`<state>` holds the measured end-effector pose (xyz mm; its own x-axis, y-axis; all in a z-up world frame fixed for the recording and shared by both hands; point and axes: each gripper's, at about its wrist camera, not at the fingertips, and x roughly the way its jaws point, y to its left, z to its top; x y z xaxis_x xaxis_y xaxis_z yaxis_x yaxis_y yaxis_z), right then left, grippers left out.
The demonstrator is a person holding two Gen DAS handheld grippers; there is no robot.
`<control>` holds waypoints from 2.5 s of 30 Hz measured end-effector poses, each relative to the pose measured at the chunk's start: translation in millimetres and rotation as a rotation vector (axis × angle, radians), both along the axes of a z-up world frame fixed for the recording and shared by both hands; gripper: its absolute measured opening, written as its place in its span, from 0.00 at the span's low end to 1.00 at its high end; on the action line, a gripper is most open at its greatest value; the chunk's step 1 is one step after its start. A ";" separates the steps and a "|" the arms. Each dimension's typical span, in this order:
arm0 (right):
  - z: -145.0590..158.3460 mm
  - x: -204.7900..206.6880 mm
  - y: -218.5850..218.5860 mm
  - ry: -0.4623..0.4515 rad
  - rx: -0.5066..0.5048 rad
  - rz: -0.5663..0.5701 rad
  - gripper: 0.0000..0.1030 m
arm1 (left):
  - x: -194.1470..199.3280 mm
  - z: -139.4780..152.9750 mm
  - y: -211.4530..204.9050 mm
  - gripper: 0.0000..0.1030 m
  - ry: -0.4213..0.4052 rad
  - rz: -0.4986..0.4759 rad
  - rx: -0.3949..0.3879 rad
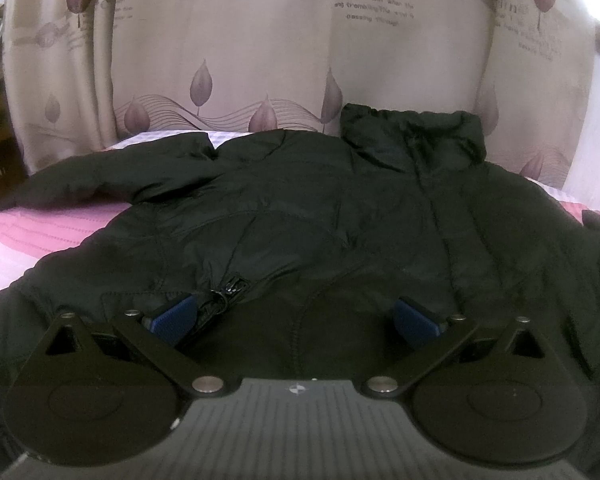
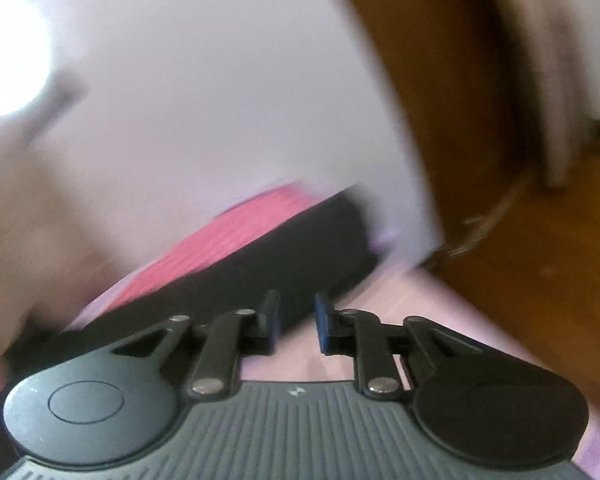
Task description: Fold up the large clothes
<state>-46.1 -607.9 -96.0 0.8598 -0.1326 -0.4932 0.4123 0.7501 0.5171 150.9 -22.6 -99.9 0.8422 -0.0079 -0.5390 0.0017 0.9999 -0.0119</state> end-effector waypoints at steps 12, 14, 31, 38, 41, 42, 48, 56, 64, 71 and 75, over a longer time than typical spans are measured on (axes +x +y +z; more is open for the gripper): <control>-24.6 -65.5 157.4 0.112 0.087 0.444 0.87 | -55.0 41.3 37.4 1.00 -0.067 -0.062 -0.064; -24.3 -71.0 167.7 0.109 0.044 0.439 0.80 | -74.5 51.1 50.7 1.00 -0.091 -0.073 -0.027; -9.1 -80.8 210.0 0.220 -0.112 0.474 0.12 | -137.8 25.0 190.8 1.00 0.055 0.069 0.087; -11.1 -83.2 207.7 0.195 -0.074 0.466 0.15 | -134.7 11.6 204.2 0.78 0.109 -0.036 -0.043; -12.0 -83.1 208.3 0.192 -0.074 0.468 0.15 | -135.1 9.4 203.7 0.59 0.118 -0.078 -0.073; -12.6 -82.5 207.9 0.192 -0.075 0.470 0.15 | -136.5 9.5 205.1 0.53 0.115 -0.100 -0.091; -12.3 -84.2 210.9 0.203 -0.091 0.516 0.13 | -143.2 15.0 204.4 0.23 0.120 -0.122 -0.100; -8.2 -91.8 193.1 0.206 -0.001 0.529 0.18 | -163.9 28.7 206.1 0.34 0.139 -0.119 -0.050; 25.0 -87.3 162.1 0.068 -0.087 0.321 0.98 | -182.7 85.6 174.1 1.00 -0.158 -0.083 0.047; 16.0 -49.8 118.9 -0.046 0.009 0.219 0.96 | -123.7 90.1 106.3 1.00 -0.184 -0.119 -0.067; 5.8 -19.9 90.6 -0.073 0.009 0.135 0.96 | -84.0 82.5 76.6 1.00 -0.195 -0.113 -0.137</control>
<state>-66.0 -517.3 -90.1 0.9029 -0.0089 -0.4297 0.2689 0.7916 0.5487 66.9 53.9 -17.4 0.9196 -0.1697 -0.3544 0.1288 0.9823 -0.1361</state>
